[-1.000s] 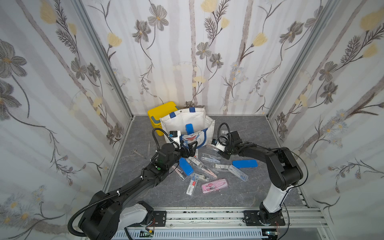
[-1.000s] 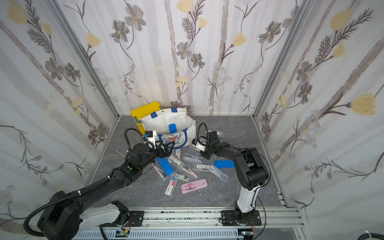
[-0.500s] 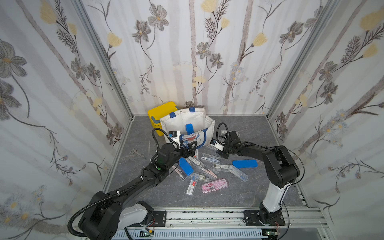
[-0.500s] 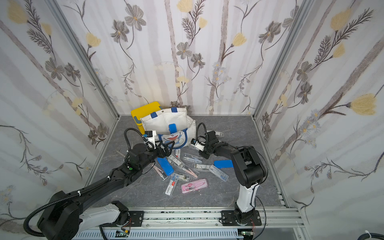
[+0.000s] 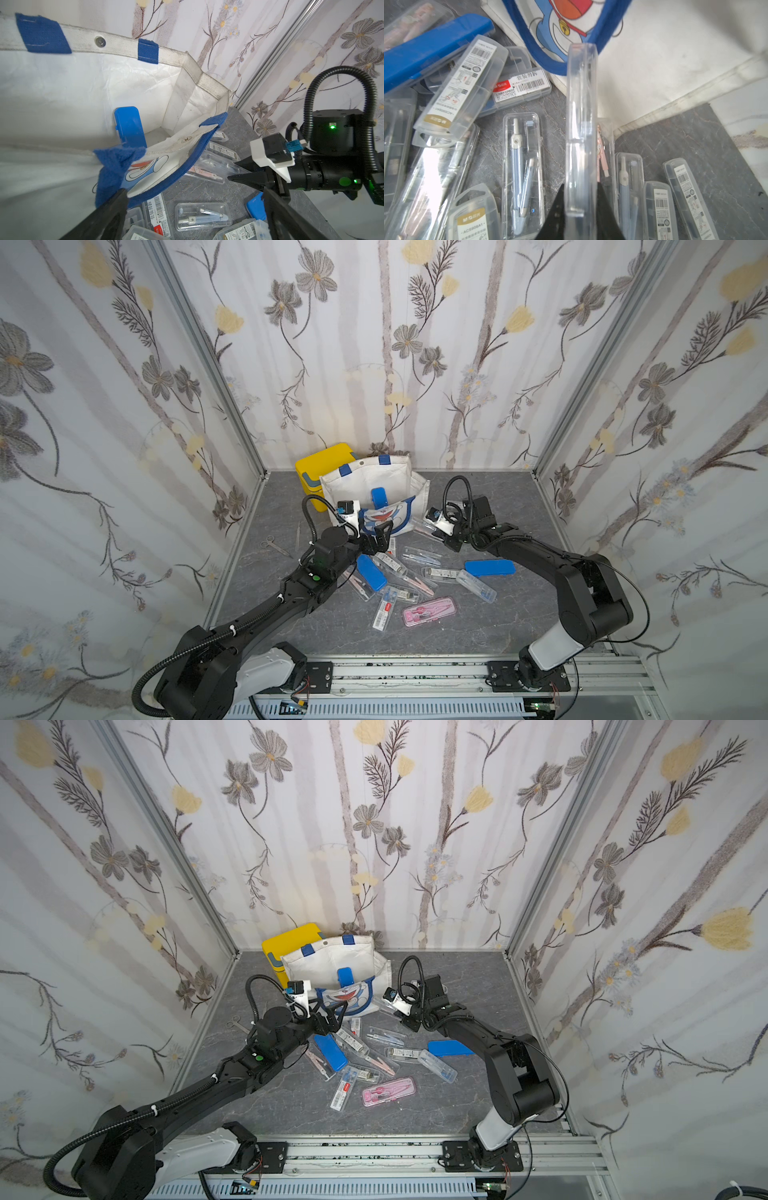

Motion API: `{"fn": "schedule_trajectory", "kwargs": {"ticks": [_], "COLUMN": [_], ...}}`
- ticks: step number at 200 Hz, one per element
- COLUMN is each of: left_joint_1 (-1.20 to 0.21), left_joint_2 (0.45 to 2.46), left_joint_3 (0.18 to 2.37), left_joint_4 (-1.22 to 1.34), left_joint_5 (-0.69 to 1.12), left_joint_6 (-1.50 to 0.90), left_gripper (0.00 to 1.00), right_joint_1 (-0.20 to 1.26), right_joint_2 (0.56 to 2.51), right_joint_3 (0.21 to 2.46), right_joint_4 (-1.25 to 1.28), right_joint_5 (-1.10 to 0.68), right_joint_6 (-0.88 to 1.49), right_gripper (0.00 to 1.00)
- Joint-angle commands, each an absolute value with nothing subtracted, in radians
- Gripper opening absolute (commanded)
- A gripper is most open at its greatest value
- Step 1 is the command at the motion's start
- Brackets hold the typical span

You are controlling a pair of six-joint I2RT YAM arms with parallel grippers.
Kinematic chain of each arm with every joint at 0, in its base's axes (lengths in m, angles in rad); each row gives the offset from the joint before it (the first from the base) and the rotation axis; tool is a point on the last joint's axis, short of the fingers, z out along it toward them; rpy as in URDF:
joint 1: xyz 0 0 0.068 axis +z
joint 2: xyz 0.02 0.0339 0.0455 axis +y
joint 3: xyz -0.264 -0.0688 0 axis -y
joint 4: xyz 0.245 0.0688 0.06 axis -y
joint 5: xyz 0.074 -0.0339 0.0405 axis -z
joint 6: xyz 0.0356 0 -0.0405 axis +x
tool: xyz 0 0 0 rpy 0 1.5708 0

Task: Put the compass set into the canvas bag
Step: Pick up the compass set at the center of the board, then place the compass set in the canvas bag.

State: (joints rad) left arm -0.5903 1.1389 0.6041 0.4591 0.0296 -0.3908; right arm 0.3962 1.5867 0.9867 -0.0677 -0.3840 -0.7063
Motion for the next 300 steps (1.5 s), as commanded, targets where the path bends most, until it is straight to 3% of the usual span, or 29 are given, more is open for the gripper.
{"fn": "schedule_trajectory", "kwargs": {"ticks": [1,73,119,171,259,300], "left_joint_1": [-0.590,-0.590,-0.589,-0.588,-0.587,-0.587], "left_joint_2": [1.123,1.162,1.113,1.012,0.906,0.873], "left_joint_3": [0.617,0.696,0.680,0.604,0.537,0.516], "left_joint_4": [0.478,0.453,0.466,0.458,0.404,0.382], "left_joint_5": [0.033,0.135,0.120,0.071,-0.006,-0.037], "left_joint_6": [-0.344,-0.308,-0.315,-0.341,-0.347,-0.345], "left_gripper": [1.00,1.00,1.00,1.00,1.00,1.00], "right_joint_1": [0.390,0.386,0.398,0.424,0.476,0.498], "right_joint_2": [1.510,1.333,1.352,1.588,2.158,2.267], "right_joint_3": [0.953,0.885,1.032,1.377,2.094,2.161], "right_joint_4": [-0.017,0.047,0.011,-0.111,-0.403,-0.469], "right_joint_5": [-0.491,-0.505,-0.565,-0.633,-0.713,-0.668], "right_joint_6": [-0.679,-0.623,-0.652,-0.746,-0.813,-0.854], "right_gripper": [0.07,0.06,0.07,0.08,0.07,0.07]}}
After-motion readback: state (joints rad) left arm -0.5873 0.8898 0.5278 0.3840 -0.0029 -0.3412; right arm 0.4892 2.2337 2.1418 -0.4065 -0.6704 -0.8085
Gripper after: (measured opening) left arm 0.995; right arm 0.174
